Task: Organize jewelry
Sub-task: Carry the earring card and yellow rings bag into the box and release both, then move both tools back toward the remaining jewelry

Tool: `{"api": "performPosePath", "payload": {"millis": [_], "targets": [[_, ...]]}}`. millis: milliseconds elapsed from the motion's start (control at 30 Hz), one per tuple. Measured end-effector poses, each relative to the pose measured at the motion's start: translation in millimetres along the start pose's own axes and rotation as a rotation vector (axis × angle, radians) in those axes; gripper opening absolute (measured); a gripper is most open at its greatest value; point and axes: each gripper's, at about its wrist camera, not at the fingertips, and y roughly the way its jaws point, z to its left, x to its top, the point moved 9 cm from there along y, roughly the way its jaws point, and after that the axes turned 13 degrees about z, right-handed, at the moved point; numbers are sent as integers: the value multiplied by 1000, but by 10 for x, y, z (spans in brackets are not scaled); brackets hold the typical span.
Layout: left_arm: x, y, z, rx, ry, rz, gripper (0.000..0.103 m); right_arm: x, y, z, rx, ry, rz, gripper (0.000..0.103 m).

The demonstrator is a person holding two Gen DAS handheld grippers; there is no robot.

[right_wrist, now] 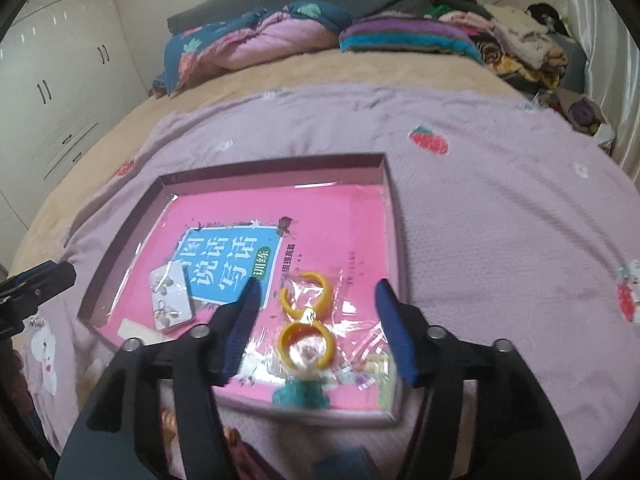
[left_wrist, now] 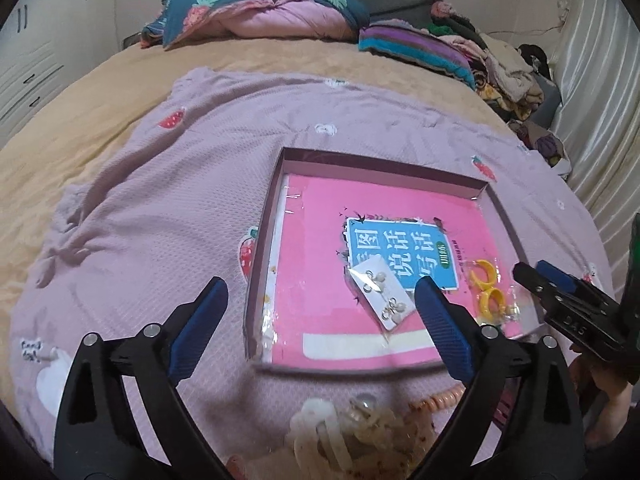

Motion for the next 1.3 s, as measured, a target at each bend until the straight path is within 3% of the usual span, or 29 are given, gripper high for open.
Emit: {"api": "performPosePath", "payload": {"millis": [100,200,800,1300], "targets": [[-23,-139,-27,-9,-4,-19,91,-18,-272,-36,-5,6,-66,87],[-48,-290,-53,-13,-2,-45,93,-47,-505,-62,-10,1,-106,92],[-216,-1173,-295,-52,43,-181,93,-328,-1670,52,13,-48,-272,97],[-616,-1266,-378,-30,97,-175,93,-695,-2037,87,31,-74,-297,98]]}}
